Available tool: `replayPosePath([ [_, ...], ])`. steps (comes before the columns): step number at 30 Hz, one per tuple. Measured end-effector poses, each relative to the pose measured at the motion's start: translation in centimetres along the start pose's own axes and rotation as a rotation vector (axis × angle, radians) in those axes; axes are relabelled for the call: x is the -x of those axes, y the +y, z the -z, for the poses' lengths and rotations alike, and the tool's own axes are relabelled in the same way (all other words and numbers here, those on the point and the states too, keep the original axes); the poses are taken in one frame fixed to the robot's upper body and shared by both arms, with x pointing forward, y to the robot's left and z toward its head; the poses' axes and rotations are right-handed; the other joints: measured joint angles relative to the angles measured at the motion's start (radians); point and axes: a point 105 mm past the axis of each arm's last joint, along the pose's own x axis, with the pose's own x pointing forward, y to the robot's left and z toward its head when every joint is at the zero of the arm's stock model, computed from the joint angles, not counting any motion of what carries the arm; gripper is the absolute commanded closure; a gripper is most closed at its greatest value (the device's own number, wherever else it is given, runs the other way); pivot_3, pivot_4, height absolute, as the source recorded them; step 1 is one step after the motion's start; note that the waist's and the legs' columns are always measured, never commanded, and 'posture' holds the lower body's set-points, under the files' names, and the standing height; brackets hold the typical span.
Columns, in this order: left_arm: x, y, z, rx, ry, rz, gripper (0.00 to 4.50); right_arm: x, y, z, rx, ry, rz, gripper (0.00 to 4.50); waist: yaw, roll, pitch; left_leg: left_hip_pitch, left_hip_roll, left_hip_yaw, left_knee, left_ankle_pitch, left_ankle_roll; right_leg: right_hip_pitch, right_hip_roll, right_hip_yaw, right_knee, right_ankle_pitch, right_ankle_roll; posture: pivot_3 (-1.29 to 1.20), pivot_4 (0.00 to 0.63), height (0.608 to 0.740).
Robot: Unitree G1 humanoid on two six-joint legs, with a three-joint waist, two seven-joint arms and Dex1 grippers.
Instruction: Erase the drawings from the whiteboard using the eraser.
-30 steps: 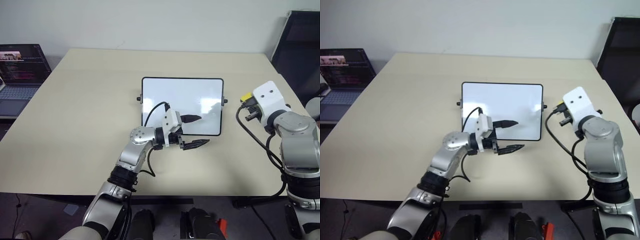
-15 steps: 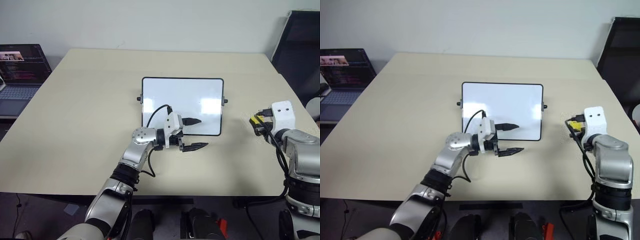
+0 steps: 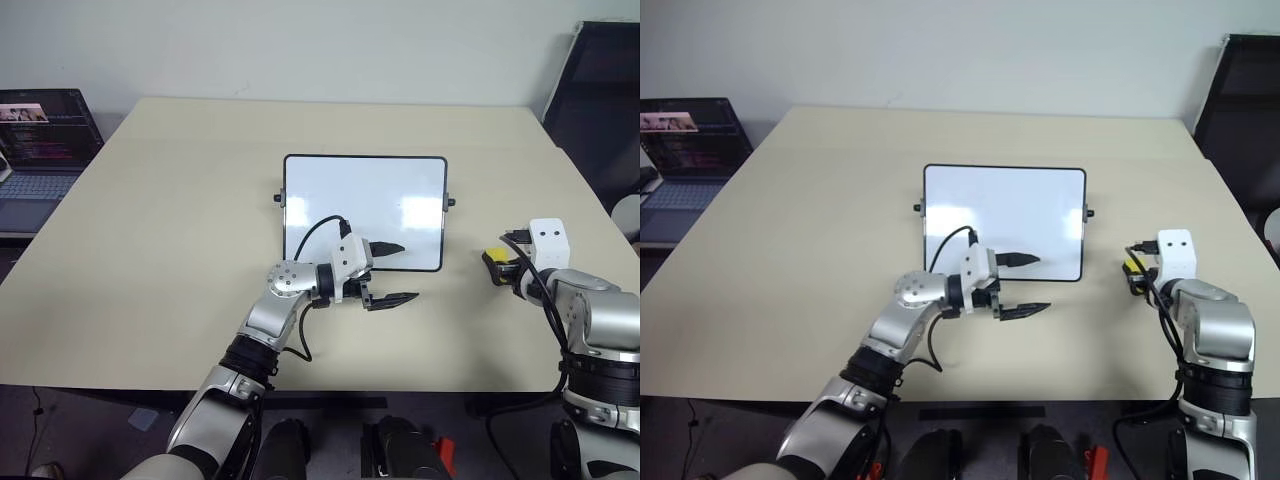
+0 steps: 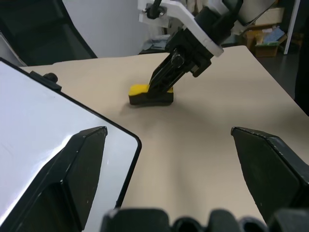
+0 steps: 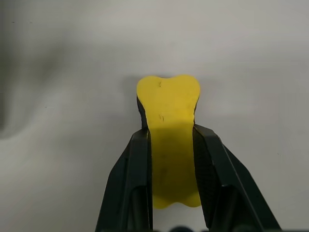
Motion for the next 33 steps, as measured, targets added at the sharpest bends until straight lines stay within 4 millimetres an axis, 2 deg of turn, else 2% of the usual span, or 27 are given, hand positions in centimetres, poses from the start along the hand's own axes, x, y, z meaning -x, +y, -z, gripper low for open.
replayPosePath([
  [12,-0.04,0.19,-0.25,0.004,0.001,-0.017,0.00,-0.18,0.24,0.24,-0.036,0.023,-0.013,3.63,0.000,0.000,0.000,0.000,0.000,0.000,0.000,0.000,0.000,0.000,0.000,0.000,0.000,0.000,0.000,0.00,0.150,0.740],
  [24,-0.04,0.19,-0.25,0.004,0.001,-0.016,0.00,-0.03,-0.53,0.19,-0.034,0.032,0.006,3.63,0.000,0.000,0.000,0.000,0.000,0.000,0.000,0.000,0.000,0.000,0.000,0.000,0.000,0.000,0.000,0.00,0.150,0.740],
  [29,-0.04,0.19,-0.27,0.002,0.000,-0.016,0.00,-0.19,-0.48,0.43,-0.043,0.042,0.000,2.09,0.000,0.000,0.000,0.000,0.000,0.000,0.000,0.000,0.000,0.000,0.000,0.000,0.000,0.000,0.000,0.00,0.150,0.740],
  [33,-0.04,0.20,-0.28,0.001,-0.001,-0.016,0.00,-0.20,-0.42,0.35,-0.044,0.040,-0.003,0.66,0.000,0.000,0.000,0.000,0.000,0.000,0.000,0.000,0.000,0.000,0.000,0.000,0.000,0.000,0.000,0.00,0.150,0.740],
])
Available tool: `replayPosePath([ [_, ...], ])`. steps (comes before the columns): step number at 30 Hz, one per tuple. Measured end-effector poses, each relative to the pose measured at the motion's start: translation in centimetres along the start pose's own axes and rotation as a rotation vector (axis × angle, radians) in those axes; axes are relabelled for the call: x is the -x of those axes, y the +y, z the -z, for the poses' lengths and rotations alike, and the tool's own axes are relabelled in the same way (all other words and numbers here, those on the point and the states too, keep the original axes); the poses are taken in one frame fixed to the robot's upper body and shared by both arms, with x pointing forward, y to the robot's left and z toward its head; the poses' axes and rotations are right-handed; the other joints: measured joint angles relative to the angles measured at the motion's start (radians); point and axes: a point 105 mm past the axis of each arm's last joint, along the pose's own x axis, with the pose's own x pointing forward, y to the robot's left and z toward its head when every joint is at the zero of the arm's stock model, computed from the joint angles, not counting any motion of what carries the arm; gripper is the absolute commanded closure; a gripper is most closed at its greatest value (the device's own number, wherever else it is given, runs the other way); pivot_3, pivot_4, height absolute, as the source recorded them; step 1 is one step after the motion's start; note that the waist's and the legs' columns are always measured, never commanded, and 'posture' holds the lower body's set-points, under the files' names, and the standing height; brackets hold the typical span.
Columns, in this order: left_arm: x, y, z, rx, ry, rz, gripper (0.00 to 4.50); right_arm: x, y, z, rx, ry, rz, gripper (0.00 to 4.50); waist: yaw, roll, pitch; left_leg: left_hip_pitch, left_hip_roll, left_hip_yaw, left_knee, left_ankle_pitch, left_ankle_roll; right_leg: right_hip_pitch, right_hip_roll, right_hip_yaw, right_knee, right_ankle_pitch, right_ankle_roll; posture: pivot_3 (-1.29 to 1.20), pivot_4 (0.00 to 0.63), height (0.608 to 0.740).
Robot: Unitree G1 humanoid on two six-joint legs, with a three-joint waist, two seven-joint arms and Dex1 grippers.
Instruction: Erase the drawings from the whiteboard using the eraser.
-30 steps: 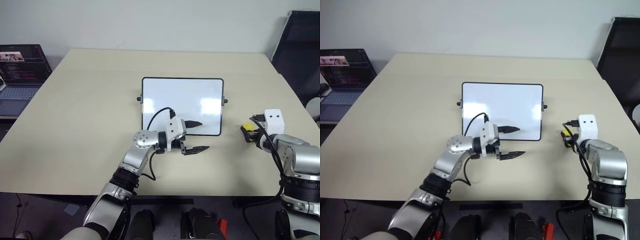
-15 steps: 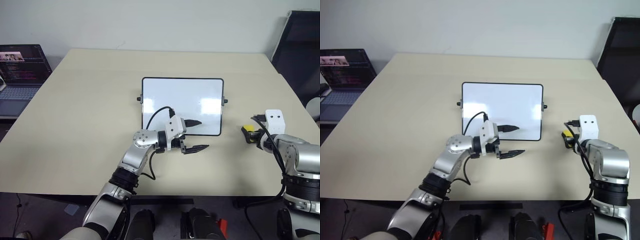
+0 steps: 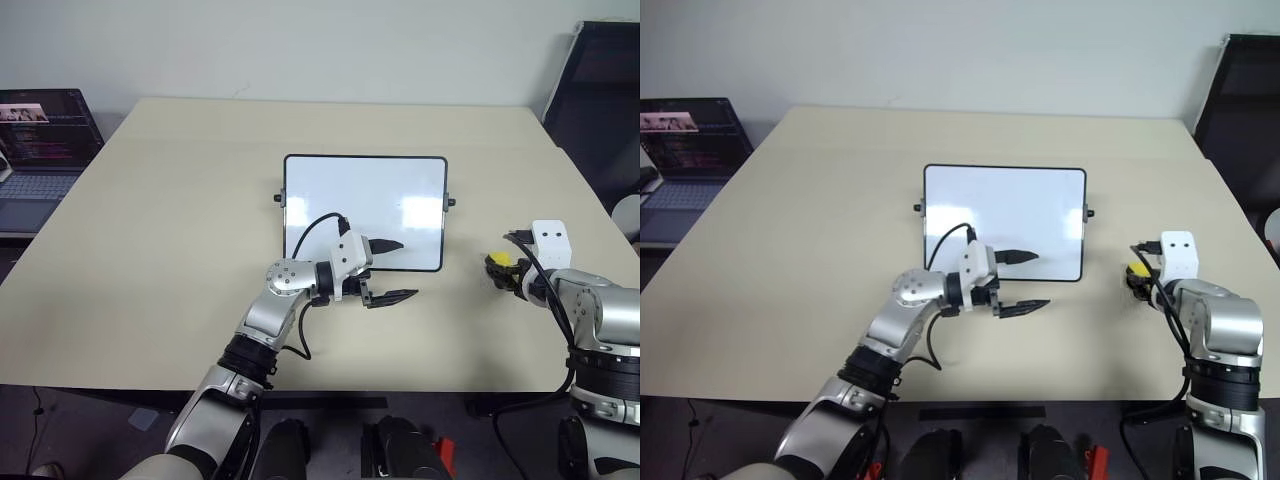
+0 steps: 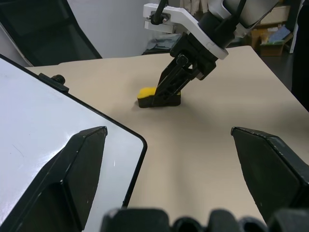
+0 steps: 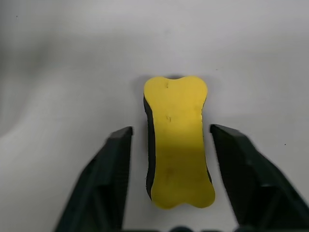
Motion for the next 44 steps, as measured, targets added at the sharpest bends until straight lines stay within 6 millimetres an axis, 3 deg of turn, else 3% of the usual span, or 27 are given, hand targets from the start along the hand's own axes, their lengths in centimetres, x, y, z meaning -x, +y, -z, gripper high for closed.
replayPosePath([
  [2,0.0,0.0,0.0,0.000,0.000,0.000,0.00,0.0,0.1,-0.2,-0.002,-0.004,-0.006,0.03,0.000,0.000,0.000,0.000,0.000,0.000,0.000,0.000,0.000,0.000,0.000,0.000,0.000,0.000,0.000,0.00,0.150,0.740],
  [9,0.1,0.1,0.0,-0.001,0.003,-0.002,0.00,-0.1,0.1,-0.3,-0.009,-0.005,0.000,0.03,0.000,0.000,0.000,0.000,0.000,0.000,0.000,0.000,0.000,0.000,0.000,0.000,0.000,0.000,0.000,0.00,0.150,0.740],
  [15,1.3,1.4,0.0,0.012,0.031,-0.062,0.00,0.4,0.2,-2.8,-0.051,-0.074,0.016,0.03,-0.002,0.000,0.000,0.000,0.000,0.000,0.000,0.000,0.000,0.000,0.001,0.000,0.001,0.000,0.000,0.00,0.150,0.740],
  [22,7.4,6.0,-1.6,-0.020,0.094,-0.422,0.00,1.4,-0.3,-4.3,-0.152,-0.197,0.088,0.03,-0.001,0.000,0.000,0.000,0.002,-0.002,0.000,0.000,0.000,0.000,-0.001,0.001,0.000,0.000,0.000,0.00,0.150,0.740],
  [29,15.7,7.9,-0.4,-0.014,0.195,-0.944,0.00,3.0,-3.8,-4.4,-0.200,-0.456,0.281,0.03,0.000,0.000,0.000,0.000,0.002,-0.002,0.000,0.000,0.000,0.000,-0.002,0.000,0.001,0.001,0.001,0.00,0.150,0.740],
  [32,17.9,7.7,0.1,-0.044,0.241,-1.075,0.00,3.7,-4.5,-4.7,-0.173,-0.560,0.328,0.03,0.000,0.000,-0.001,0.000,0.002,-0.001,0.001,0.000,0.000,0.000,-0.002,0.001,0.000,0.001,0.002,0.00,0.150,0.740],
  [34,22.1,6.8,1.4,-0.041,0.293,-1.254,0.00,4.0,-4.1,-3.7,-0.058,-0.620,0.358,0.03,-0.005,0.001,-0.003,0.001,0.003,-0.001,-0.001,0.000,0.000,0.000,-0.002,0.002,-0.001,0.001,0.001,0.00,0.150,0.740],
  [37,27.6,5.1,3.3,0.000,0.381,-1.482,0.00,2.6,-4.6,0.2,-0.010,-0.545,0.393,0.03,-0.008,0.001,-0.002,0.001,0.003,-0.001,-0.001,0.000,0.000,0.000,-0.002,0.002,0.000,0.001,0.001,0.00,0.150,0.740],
  [39,28.4,4.7,4.0,0.014,0.397,-1.525,0.00,2.0,-5.0,1.7,-0.036,-0.504,0.414,0.03,-0.004,0.001,-0.002,0.002,0.002,0.000,0.001,0.001,0.001,0.001,-0.002,0.002,0.001,0.001,0.001,0.00,0.150,0.740],
  [44,27.1,4.0,4.9,0.044,0.388,-1.504,0.00,2.4,-5.8,3.4,-0.046,-0.480,0.440,0.03,0.006,0.001,-0.002,0.012,0.001,0.002,0.002,0.003,0.004,0.014,-0.004,0.001,-0.002,0.001,0.004,0.00,0.150,0.740],
])
